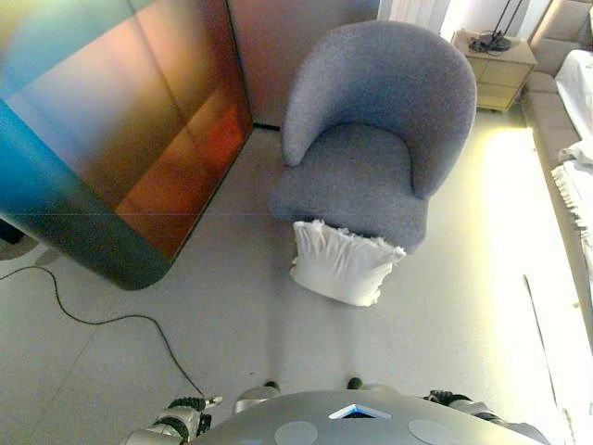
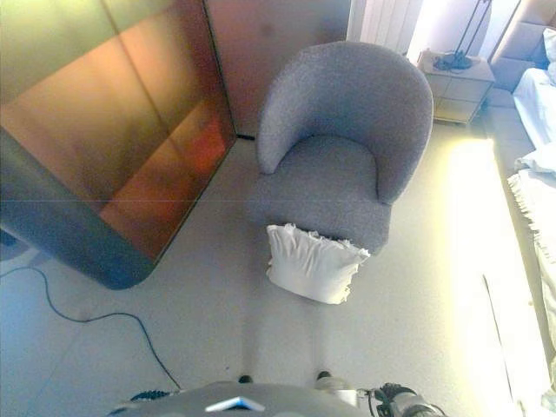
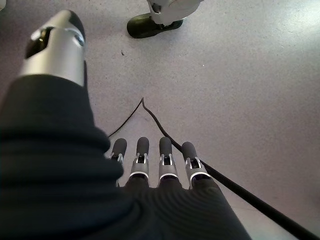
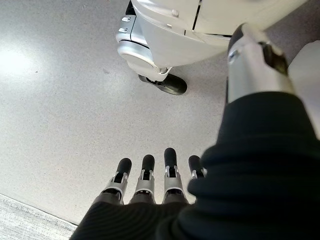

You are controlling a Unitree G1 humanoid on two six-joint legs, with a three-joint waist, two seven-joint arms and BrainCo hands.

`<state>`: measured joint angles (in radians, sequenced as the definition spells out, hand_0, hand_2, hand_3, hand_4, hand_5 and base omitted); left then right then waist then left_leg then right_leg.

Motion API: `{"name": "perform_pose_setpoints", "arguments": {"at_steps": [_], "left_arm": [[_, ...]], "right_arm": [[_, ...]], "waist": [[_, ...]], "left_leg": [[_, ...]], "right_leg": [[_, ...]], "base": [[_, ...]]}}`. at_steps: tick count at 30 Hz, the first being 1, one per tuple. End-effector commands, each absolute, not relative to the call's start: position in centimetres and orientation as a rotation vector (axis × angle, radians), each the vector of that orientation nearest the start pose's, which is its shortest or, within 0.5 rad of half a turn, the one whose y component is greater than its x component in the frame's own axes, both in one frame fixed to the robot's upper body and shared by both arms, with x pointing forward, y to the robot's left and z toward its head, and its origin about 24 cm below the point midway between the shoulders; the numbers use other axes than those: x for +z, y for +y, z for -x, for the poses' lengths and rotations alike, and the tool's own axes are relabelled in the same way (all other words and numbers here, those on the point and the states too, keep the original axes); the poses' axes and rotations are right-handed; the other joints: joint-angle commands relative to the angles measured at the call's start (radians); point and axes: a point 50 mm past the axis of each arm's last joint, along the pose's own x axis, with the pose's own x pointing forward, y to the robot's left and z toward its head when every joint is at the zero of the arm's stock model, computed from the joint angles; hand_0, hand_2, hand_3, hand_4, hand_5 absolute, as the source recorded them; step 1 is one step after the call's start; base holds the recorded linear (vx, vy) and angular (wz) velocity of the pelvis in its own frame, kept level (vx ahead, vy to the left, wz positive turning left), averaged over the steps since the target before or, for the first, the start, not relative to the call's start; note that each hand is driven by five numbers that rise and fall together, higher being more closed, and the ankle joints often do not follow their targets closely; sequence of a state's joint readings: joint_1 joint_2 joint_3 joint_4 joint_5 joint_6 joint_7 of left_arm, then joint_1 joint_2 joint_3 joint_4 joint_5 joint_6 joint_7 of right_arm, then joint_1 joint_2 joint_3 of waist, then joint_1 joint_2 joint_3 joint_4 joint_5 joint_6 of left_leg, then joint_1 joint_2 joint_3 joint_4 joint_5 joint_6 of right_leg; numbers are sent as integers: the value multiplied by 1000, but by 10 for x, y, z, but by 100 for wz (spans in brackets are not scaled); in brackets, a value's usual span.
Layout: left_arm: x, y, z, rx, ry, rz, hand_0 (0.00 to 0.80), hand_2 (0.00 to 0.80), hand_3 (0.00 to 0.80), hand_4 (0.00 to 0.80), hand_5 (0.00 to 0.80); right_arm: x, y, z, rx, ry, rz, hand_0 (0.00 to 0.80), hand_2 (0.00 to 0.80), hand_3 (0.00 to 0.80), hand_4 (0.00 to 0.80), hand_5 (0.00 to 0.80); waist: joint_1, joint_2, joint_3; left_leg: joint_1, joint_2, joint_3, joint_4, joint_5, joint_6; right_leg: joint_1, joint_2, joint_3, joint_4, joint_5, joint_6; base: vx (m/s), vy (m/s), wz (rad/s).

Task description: Pick up the cushion and take it to the sofa

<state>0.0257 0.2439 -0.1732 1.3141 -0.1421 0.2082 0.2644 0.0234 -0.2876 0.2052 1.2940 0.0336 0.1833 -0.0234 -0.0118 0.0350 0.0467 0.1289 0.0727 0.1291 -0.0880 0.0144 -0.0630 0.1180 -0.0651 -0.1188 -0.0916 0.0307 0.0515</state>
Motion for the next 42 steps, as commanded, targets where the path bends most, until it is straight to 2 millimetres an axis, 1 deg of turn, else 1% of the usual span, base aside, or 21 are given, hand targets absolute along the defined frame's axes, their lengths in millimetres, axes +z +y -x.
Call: {"name": "perform_pose_setpoints", "arguments": {"at_steps": [1, 4, 13, 17, 22, 23, 25, 26, 27, 29, 31, 32, 33, 35, 38, 39, 40, 41, 42], "left_arm": [[-163, 257, -45, 387, 1530, -372, 0, 0, 0, 0, 0], [-163, 257, -47, 380, 1514, -352, 0, 0, 0, 0, 0], [-163, 257, -47, 377, 1514, -373, 0, 0, 0, 0, 0], [-163, 258, -46, 379, 1521, -385, 0, 0, 0, 0, 0], [-163, 259, -46, 395, 1520, -387, 0, 0, 0, 0, 0], [-163, 259, -47, 401, 1516, -387, 0, 0, 0, 0, 0], [-162, 259, -51, 411, 1497, -386, 0, 0, 0, 0, 0], [-162, 259, -53, 417, 1487, -384, 0, 0, 0, 0, 0], [-162, 259, -55, 427, 1477, -377, 0, 0, 0, 0, 0], [-162, 258, -56, 438, 1468, -357, 0, 0, 0, 0, 0], [-162, 258, -53, 444, 1474, -331, 0, 0, 0, 0, 0], [-162, 258, -52, 449, 1479, -317, 0, 0, 0, 0, 0], [-162, 258, -50, 465, 1484, -301, 0, 0, 0, 0, 0], [-163, 259, -47, 493, 1489, -276, 0, 0, 0, 0, 0], [-163, 259, -43, 498, 1494, -272, 0, 0, 0, 0, 0], [-163, 259, -40, 496, 1499, -271, 0, 0, 0, 0, 0], [-164, 258, -36, 493, 1507, -268, 0, 0, 0, 0, 0], [-164, 258, -33, 494, 1512, -265, 0, 0, 0, 0, 0], [-165, 256, -28, 495, 1524, -256, 0, 0, 0, 0, 0]], "right_arm": [[-164, -253, -60, -97, 1514, 362, 0, 0, 0, 0, 0], [-164, -253, -60, -96, 1514, 363, 0, 0, 0, 0, 0], [-164, -253, -61, -92, 1506, 369, 0, 0, 0, 0, 0], [-164, -253, -61, -86, 1511, 368, 0, 0, 0, 0, 0], [-164, -252, -62, -82, 1509, 371, 0, 0, 0, 0, 0], [-164, -252, -63, -80, 1507, 371, 0, 0, 0, 0, 0], [-163, -254, -67, -75, 1499, 377, 0, 0, 0, 0, 0], [-162, -254, -70, -74, 1494, 380, 0, 0, 0, 0, 0], [-161, -255, -73, -73, 1488, 389, 0, 0, 0, 0, 0], [-160, -257, -78, -70, 1478, 409, 0, 0, 0, 0, 0], [-158, -260, -83, -74, 1467, 409, 0, 0, 0, 0, 0], [-157, -262, -84, -76, 1462, 410, 0, 0, 0, 0, 0], [-157, -263, -85, -76, 1460, 414, 0, 0, 0, 0, 0], [-156, -266, -86, -69, 1457, 427, 0, 0, 0, 0, 0], [-155, -269, -85, -79, 1459, 429, 0, 0, 0, 0, 0], [-155, -270, -84, -79, 1461, 427, 0, 0, 0, 0, 0], [-155, -270, -83, -76, 1467, 427, 0, 0, 0, 0, 0], [-155, -270, -82, -73, 1471, 427, 0, 0, 0, 0, 0], [-156, -269, -80, -73, 1481, 426, 0, 0, 0, 0, 0]], "waist": [[-5, -63, 12], [-4, -65, 13], [-2, -65, 16], [0, -67, 16], [1, -71, 22], [1, -75, 26], [3, -88, 37], [3, -97, 44], [4, -106, 54], [8, -115, 77], [16, -118, 99], [22, -117, 110], [29, -114, 117], [50, -102, 134], [74, -74, 141], [84, -65, 141], [97, -55, 139], [104, -52, 138], [117, -44, 134]], "left_leg": [[26, -52, 9, 1, -103, 58], [27, -52, 9, 1, -105, 58], [29, -52, 5, 1, -107, 59], [33, -50, 3, 1, -108, 59], [39, -45, -4, 20, -109, 56], [29, -42, -5, 51, -117, 54], [-11, -37, -1, 162, -144, 49], [-34, -36, 8, 227, -166, 53], [-69, -28, 12, 319, -177, 59], [-132, -17, -4, 460, -154, 68], [-205, -23, -28, 588, -138, 79], [-240, -26, -39, 617, -127, 80], [-263, -34, -51, 613, -117, 79], [-295, -58, -71, 533, -82, 69], [-312, -52, -71, 331, -2, 36], [-314, -49, -83, 245, 31, 24], [-321, -45, -107, 160, 72, 11], [-324, -43, -119, 135, 84, 8], [-331, -38, -147, 88, 113, 0]], "right_leg": [[12, -8, 31, 4, -54, 29], [12, -8, 31, 4, -55, 30], [16, -5, 29, 4, -58, 29], [22, 1, 27, 4, -62, 25], [30, 11, 38, 6, -70, 10], [28, 10, 38, 13, -72, 5], [15, 2, 35, 40, -77, -9], [4, -7, 31, 60, -81, -15], [-11, -14, 28, 85, -89, -29], [-35, -14, 37, 127, -96, -53], [-49, -9, 57, 161, -103, -71], [-44, -5, 72, 165, -104, -71], [-35, 1, 82, 165, -111, -72], [0, 22, 107, 155, -133, -67], [71, 54, 130, 123, -170, -59], [103, 62, 139, 113, -184, -54], [138, 71, 158, 105, -200, -52], [156, 73, 171, 102, -209, -51], [185, 79, 195, 100, -228, -51]], "base": [[0, 0, 0], [0, 0, 0], [0, -4, 0], [20, -52, 0], [24, -89, 0], [-6, -131, -1], [-24, -119, 0], [-31, -117, 0], [-34, -113, 1], [-24, -105, 1], [10, -87, -12], [55, -47, -15], [97, -7, -13], [179, 23, -30], [303, 51, -22], [452, 83, -18], [401, 73, -16], [474, 70, -8], [447, 62, -24]]}}
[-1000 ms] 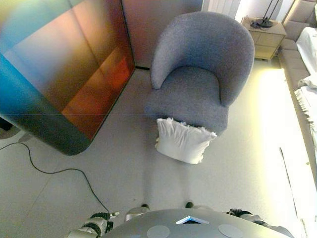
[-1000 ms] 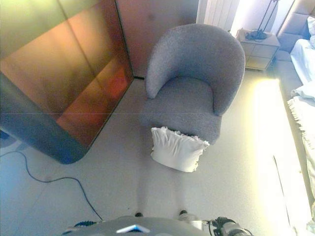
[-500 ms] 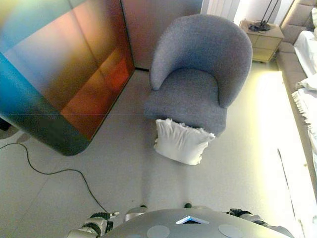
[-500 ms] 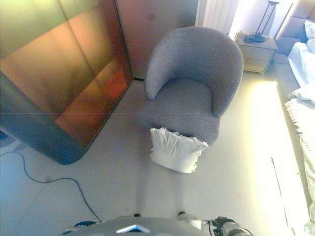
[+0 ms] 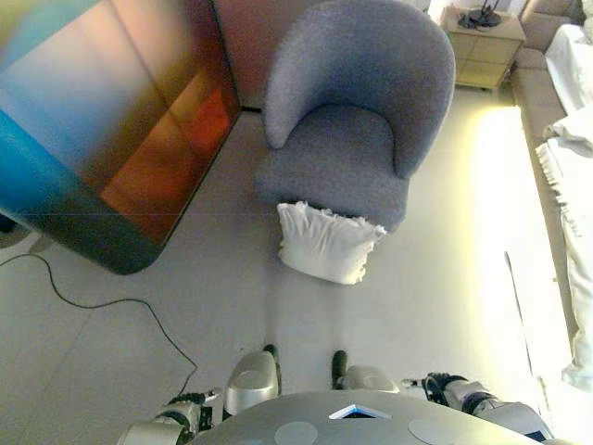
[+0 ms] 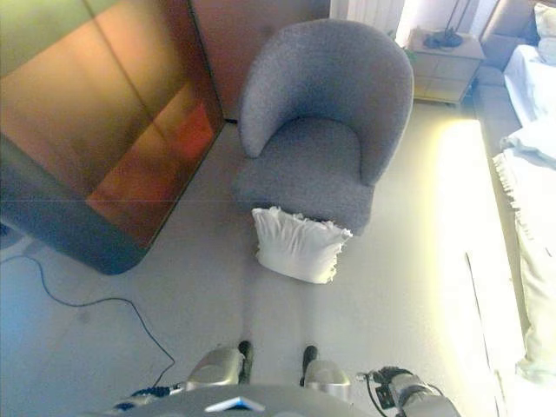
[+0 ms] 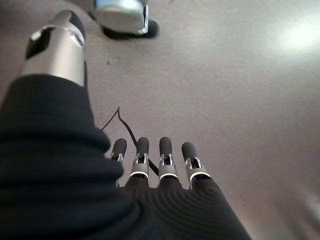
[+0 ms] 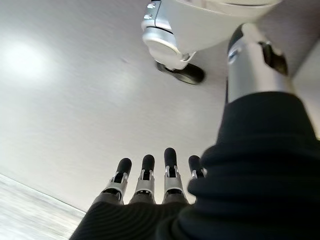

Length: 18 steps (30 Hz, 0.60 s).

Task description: Pick up the cushion and take it to the sofa

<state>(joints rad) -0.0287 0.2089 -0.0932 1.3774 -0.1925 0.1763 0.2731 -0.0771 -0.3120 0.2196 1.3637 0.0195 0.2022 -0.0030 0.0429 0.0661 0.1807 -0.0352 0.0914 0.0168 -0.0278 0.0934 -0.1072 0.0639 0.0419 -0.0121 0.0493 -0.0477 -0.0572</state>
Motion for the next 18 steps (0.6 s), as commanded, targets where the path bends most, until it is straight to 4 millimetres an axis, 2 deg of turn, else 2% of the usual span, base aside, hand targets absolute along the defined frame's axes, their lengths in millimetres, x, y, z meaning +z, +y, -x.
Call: {"name": "perform_pose_setpoints", "arguments": {"at_steps": [1, 3, 6, 8, 9, 11, 13, 15, 16, 18], "left_arm": [[-166, 255, -24, 497, 1533, -249, 0, 0, 0, 0, 0], [-167, 252, -15, 504, 1553, -232, 0, 0, 0, 0, 0], [-168, 251, -5, 519, 1579, -211, 0, 0, 0, 0, 0], [-167, 252, -3, 522, 1583, -200, 0, 0, 0, 0, 0], [-167, 253, -4, 517, 1581, -198, 0, 0, 0, 0, 0], [-166, 258, -7, 502, 1565, -226, 0, 0, 0, 0, 0], [-164, 265, -15, 462, 1534, -262, 0, 0, 0, 0, 0], [-162, 271, -23, 482, 1506, -260, 0, 0, 0, 0, 0], [-160, 274, -27, 486, 1500, -274, 0, 0, 0, 0, 0], [-157, 282, -39, 497, 1483, -294, 0, 0, 0, 0, 0]], "right_arm": [[-156, -268, -79, -73, 1489, 428, 0, 0, 0, 0, 0], [-157, -266, -76, -70, 1504, 432, 0, 0, 0, 0, 0], [-158, -265, -74, -92, 1522, 416, 0, 0, 0, 0, 0], [-158, -266, -71, -113, 1533, 400, 0, 0, 0, 0, 0], [-159, -264, -70, -130, 1539, 385, 0, 0, 0, 0, 0], [-160, -262, -66, -155, 1541, 354, 0, 0, 0, 0, 0], [-163, -258, -58, -156, 1540, 339, 0, 0, 0, 0, 0], [-163, -256, -61, -134, 1517, 363, 0, 0, 0, 0, 0], [-163, -255, -64, -127, 1504, 359, 0, 0, 0, 0, 0], [-162, -253, -74, -110, 1460, 360, 0, 0, 0, 0, 0]], "waist": [[72, -72, -2], [91, -60, -10], [106, -48, -17], [111, -48, -22], [112, -48, -26], [108, -51, -30], [107, -76, -54], [114, -111, -85], [117, -116, -95], [107, -108, -104]], "left_leg": [[-166, -53, -57, -10, 56, 39], [-216, -35, -98, -59, 55, 23], [-248, -8, -111, -59, 56, 16], [-236, 7, -102, -59, 47, 26], [-230, 17, -82, -55, 50, 29], [-245, 11, -68, 52, 52, 34], [-274, -24, -58, 161, 14, 64], [-268, -67, -36, 184, -38, 116], [-257, -82, -35, 189, -58, 131], [-211, -96, -21, 170, -83, 148]], "right_leg": [[262, -26, 108, -40, -166, 57], [301, -20, 143, -16, -225, 53], [337, -37, 157, 29, -292, 58], [348, -66, 149, 62, -306, 68], [350, -85, 131, 90, -312, 78], [346, -117, 103, 154, -314, 99], [349, -155, 74, 216, -247, 134], [321, -215, 35, 284, -79, 195], [286, -244, 12, 346, -10, 205], [157, -279, -9, 474, 85, 198]], "base": [[576, 86, -27], [580, 103, -35], [606, 167, -22], [614, 266, -53], [627, 311, -78], [668, 311, -64], [683, 291, -1], [563, 262, 5], [513, 271, -29], [452, 259, -44]]}}
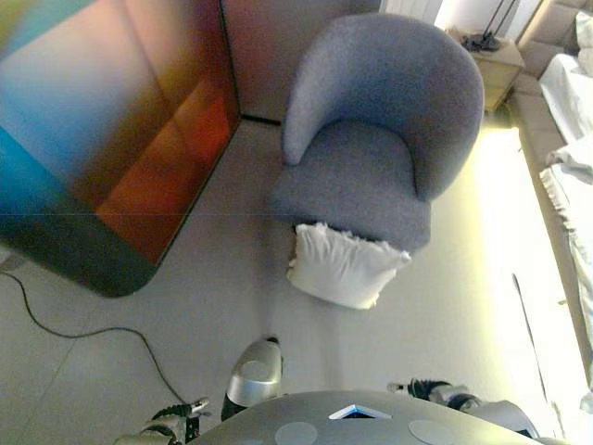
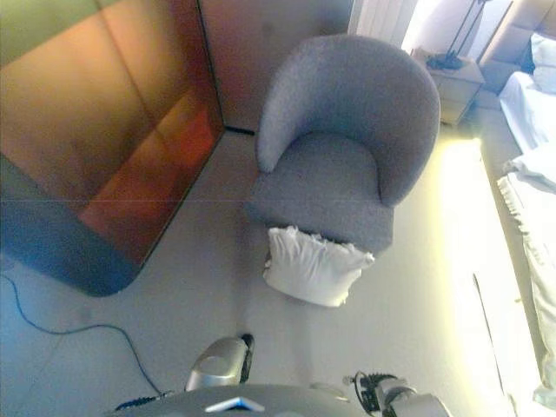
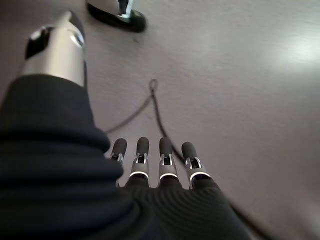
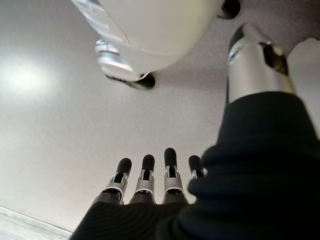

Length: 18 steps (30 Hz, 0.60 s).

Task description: Pick up the cushion and take it to the sofa

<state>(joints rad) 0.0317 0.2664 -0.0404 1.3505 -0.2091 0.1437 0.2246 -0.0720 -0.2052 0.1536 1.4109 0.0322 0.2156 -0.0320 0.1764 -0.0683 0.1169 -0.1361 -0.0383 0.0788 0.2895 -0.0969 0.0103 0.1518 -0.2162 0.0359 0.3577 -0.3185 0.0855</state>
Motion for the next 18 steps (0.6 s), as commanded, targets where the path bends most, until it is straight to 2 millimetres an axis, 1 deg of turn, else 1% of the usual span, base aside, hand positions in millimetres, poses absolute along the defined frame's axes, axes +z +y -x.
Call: {"name": "perform_pose_setpoints", "arguments": {"at_steps": [1, 2, 3, 4, 5, 6, 7, 8, 9, 11, 12, 14, 16, 17, 18], "left_arm": [[-155, 284, -44, 503, 1473, -300, 0, 0, 0, 0, 0], [-154, 285, -50, 504, 1467, -299, 0, 0, 0, 0, 0], [-153, 286, -57, 498, 1463, -295, 0, 0, 0, 0, 0], [-152, 287, -61, 510, 1458, -286, 0, 0, 0, 0, 0], [-151, 287, -67, 529, 1449, -271, 0, 0, 0, 0, 0], [-150, 287, -71, 527, 1447, -266, 0, 0, 0, 0, 0], [-150, 286, -75, 523, 1446, -259, 0, 0, 0, 0, 0], [-149, 285, -79, 523, 1442, -255, 0, 0, 0, 0, 0], [-150, 283, -80, 524, 1440, -253, 0, 0, 0, 0, 0], [-151, 281, -77, 530, 1443, -257, 0, 0, 0, 0, 0], [-152, 280, -73, 542, 1448, -255, 0, 0, 0, 0, 0], [-153, 281, -66, 564, 1457, -246, 0, 0, 0, 0, 0], [-154, 281, -59, 570, 1474, -254, 0, 0, 0, 0, 0], [-155, 281, -53, 571, 1490, -266, 0, 0, 0, 0, 0], [-155, 281, -51, 569, 1500, -276, 0, 0, 0, 0, 0]], "right_arm": [[-161, -252, -79, -107, 1436, 371, 0, 0, 0, 0, 0], [-161, -251, -82, -102, 1418, 376, 0, 0, 0, 0, 0], [-160, -250, -86, -90, 1403, 376, 0, 0, 0, 0, 0], [-160, -249, -90, -83, 1393, 375, 0, 0, 0, 0, 0], [-159, -247, -96, -83, 1381, 376, 0, 0, 0, 0, 0], [-159, -246, -99, -82, 1372, 380, 0, 0, 0, 0, 0], [-158, -246, -102, -75, 1360, 387, 0, 0, 0, 0, 0], [-157, -247, -104, -67, 1351, 394, 0, 0, 0, 0, 0], [-157, -247, -105, -67, 1347, 395, 0, 0, 0, 0, 0], [-157, -248, -103, -65, 1343, 392, 0, 0, 0, 0, 0], [-157, -248, -101, -54, 1345, 406, 0, 0, 0, 0, 0], [-158, -248, -100, -27, 1348, 437, 0, 0, 0, 0, 0], [-158, -250, -96, -17, 1360, 429, 0, 0, 0, 0, 0], [-159, -250, -92, -11, 1374, 414, 0, 0, 0, 0, 0], [-159, -250, -90, -4, 1380, 407, 0, 0, 0, 0, 0]], "waist": [[-35, 29, -41], [-44, 32, -39], [-46, 37, -40], [-51, 37, -36], [-62, 44, -24], [-70, 54, -18], [-81, 60, -5], [-93, 62, 6], [-104, 60, 13], [-121, 57, 20], [-125, 55, 18], [-127, 50, 10], [-130, 44, -3], [-137, 37, -16], [-140, 34, -19]], "left_leg": [[-91, 28, -84, -154, 99, 39], [-76, 23, -86, -167, 100, 44], [-66, 24, -74, -177, 99, 45], [-46, 23, -55, -188, 96, 43], [4, 27, -31, -212, 91, 38], [32, 36, -26, -227, 87, 33], [61, 41, -24, -240, 79, 28], [81, 41, -23, -247, 67, 25], [96, 37, -23, -253, 56, 23], [132, 38, -18, -266, 34, 14], [147, 42, -11, -272, 25, 9], [170, 46, -7, -280, 12, 6], [185, 43, -27, -281, 0, 8], [193, 37, -55, -274, -11, 7], [199, 37, -68, -270, -18, 6]], "right_leg": [[25, -9, -58, 172, 334, 46], [-8, 17, -65, 156, 304, 39], [-40, 41, -94, 111, 277, 36], [-73, 41, -130, 80, 273, 36], [-148, 46, -177, 38, 267, 33], [-204, 59, -196, 12, 265, 26], [-248, 62, -211, -24, 264, 17], [-276, 60, -213, -66, 281, 15], [-296, 53, -207, -109, 309, 20], [-306, 33, -200, -185, 355, 33], [-300, 23, -206, -216, 365, 37], [-277, 17, -209, -258, 369, 42], [-245, 26, -183, -300, 361, 45], [-224, 38, -146, -330, 361, 42], [-212, 44, -134, -341, 360, 39]], "base": [[400, 205, -45], [349, 140, -33], [285, 91, -22], [274, 68, -14], [209, 43, -31], [184, 26, -58], [135, -1, -71], [147, -21, -58], [177, -30, -24], [204, -39, 5], [204, -54, 18], [207, -90, 20], [237, -172, -2], [247, -225, -5], [286, -278, 12]]}}
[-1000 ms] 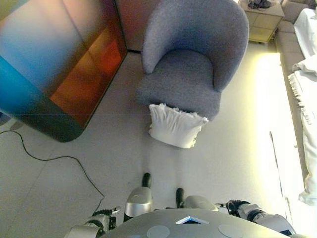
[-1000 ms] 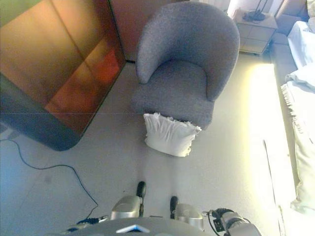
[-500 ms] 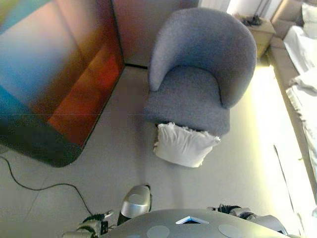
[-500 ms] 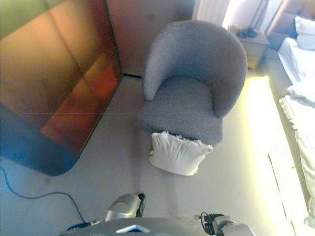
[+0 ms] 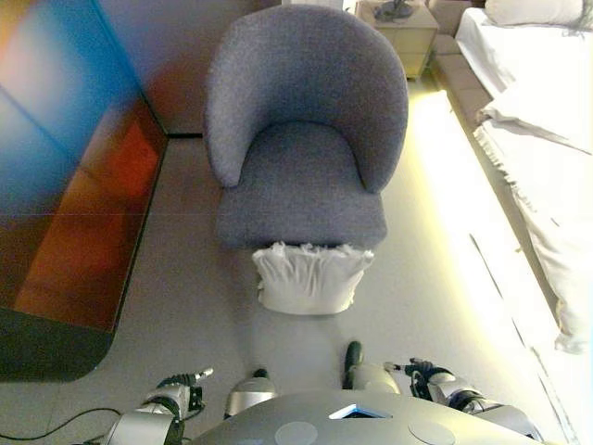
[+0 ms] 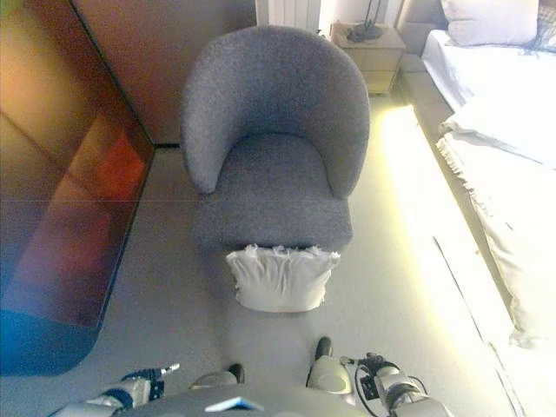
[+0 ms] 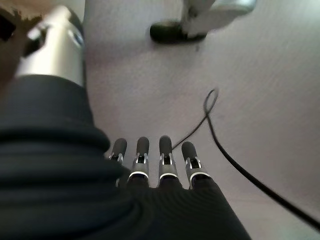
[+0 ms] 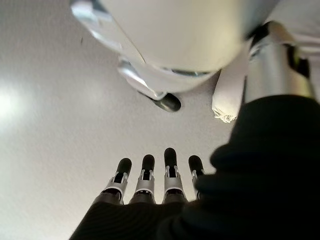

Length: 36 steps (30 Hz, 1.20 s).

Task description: Pick up the cushion and take it to the sofa

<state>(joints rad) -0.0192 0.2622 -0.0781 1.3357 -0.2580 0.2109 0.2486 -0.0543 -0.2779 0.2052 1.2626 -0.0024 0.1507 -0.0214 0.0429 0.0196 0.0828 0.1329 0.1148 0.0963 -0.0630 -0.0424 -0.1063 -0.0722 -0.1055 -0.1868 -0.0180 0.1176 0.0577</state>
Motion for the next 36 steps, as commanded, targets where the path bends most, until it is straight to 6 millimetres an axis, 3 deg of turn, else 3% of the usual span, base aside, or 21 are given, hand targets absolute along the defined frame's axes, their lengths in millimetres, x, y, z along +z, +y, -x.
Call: {"name": "perform_pose_setpoints", "arguments": {"at_steps": [1, 4, 7, 12, 16, 19, 24, 25, 26, 30, 36], "left_arm": [[-155, 281, -48, 562, 1512, -293, 0, 0, 0, 0, 0], [-156, 280, -41, 548, 1534, -324, 0, 0, 0, 0, 0], [-158, 273, -50, 488, 1498, -337, 0, 0, 0, 0, 0], [-161, 258, -66, 448, 1446, -270, 0, 0, 0, 0, 0], [-162, 253, -65, 468, 1454, -224, 0, 0, 0, 0, 0], [-163, 254, -61, 493, 1463, -212, 0, 0, 0, 0, 0], [-163, 254, -61, 493, 1463, -212, 0, 0, 0, 0, 0], [-164, 254, -50, 472, 1477, -208, 0, 0, 0, 0, 0], [-166, 253, -42, 433, 1490, -218, 0, 0, 0, 0, 0], [-166, 251, -40, 422, 1504, -232, 0, 0, 0, 0, 0], [-161, 264, -53, 420, 1497, -282, 0, 0, 0, 0, 0]], "right_arm": [[-160, -250, -87, 0, 1389, 396, 0, 0, 0, 0, 0], [-161, -249, -85, 24, 1403, 392, 0, 0, 0, 0, 0], [-160, -251, -87, -41, 1427, 342, 0, 0, 0, 0, 0], [-155, -259, -96, -101, 1408, 373, 0, 0, 0, 0, 0], [-154, -264, -97, -88, 1399, 390, 0, 0, 0, 0, 0], [-153, -265, -100, -85, 1387, 379, 0, 0, 0, 0, 0], [-153, -265, -100, -85, 1387, 379, 0, 0, 0, 0, 0], [-152, -267, -100, -107, 1394, 372, 0, 0, 0, 0, 0], [-153, -269, -94, -130, 1421, 367, 0, 0, 0, 0, 0], [-156, -266, -84, -146, 1460, 360, 0, 0, 0, 0, 0], [-161, -258, -72, -136, 1491, 333, 0, 0, 0, 0, 0]], "waist": [[-10, -58, 9], [-7, -57, 4], [-6, -51, 10], [-16, -52, 33], [-2, -69, 57], [30, -54, 85], [31, -55, 87], [60, -7, 91], [88, 5, 101], [74, -10, 78], [65, -32, 33]], "left_leg": [[-56, -114, -101, 83, -82, 119], [-25, -94, -113, 85, -91, 101], [-47, -70, -115, 136, -89, 81], [-106, -55, -122, 308, -48, 67], [-237, -51, -79, 539, 17, 63], [-286, -72, -65, 450, 43, 53], [-283, -73, -64, 449, 43, 53], [-332, -41, -53, 230, 169, 13], [-315, -21, -78, 65, 243, -6], [-281, -3, -14, 73, 134, 17], [-283, -33, -11, 138, 61, 76]], "right_leg": [[26, -61, 100, 25, -79, 63], [61, -46, 83, 27, -103, 42], [66, -31, 64, 63, -138, 12], [53, -32, 54, 99, -157, -27], [99, -34, 33, 83, -170, -49], [156, -11, 20, 78, -204, -45], [158, -12, 20, 78, -204, -44], [233, 49, 33, 55, -251, -49], [340, 59, 72, 32, -298, -49], [363, 14, 59, 48, -326, -30], [358, -44, 47, 138, -342, 21]], "base": [[247, -282, 26], [195, -284, 42], [69, -214, 9], [-10, -85, 14], [47, -127, 10], [122, -33, 25], [77, 16, 9], [770, 175, 58], [888, 225, 44], [417, 155, 10], [355, 165, -25]]}}
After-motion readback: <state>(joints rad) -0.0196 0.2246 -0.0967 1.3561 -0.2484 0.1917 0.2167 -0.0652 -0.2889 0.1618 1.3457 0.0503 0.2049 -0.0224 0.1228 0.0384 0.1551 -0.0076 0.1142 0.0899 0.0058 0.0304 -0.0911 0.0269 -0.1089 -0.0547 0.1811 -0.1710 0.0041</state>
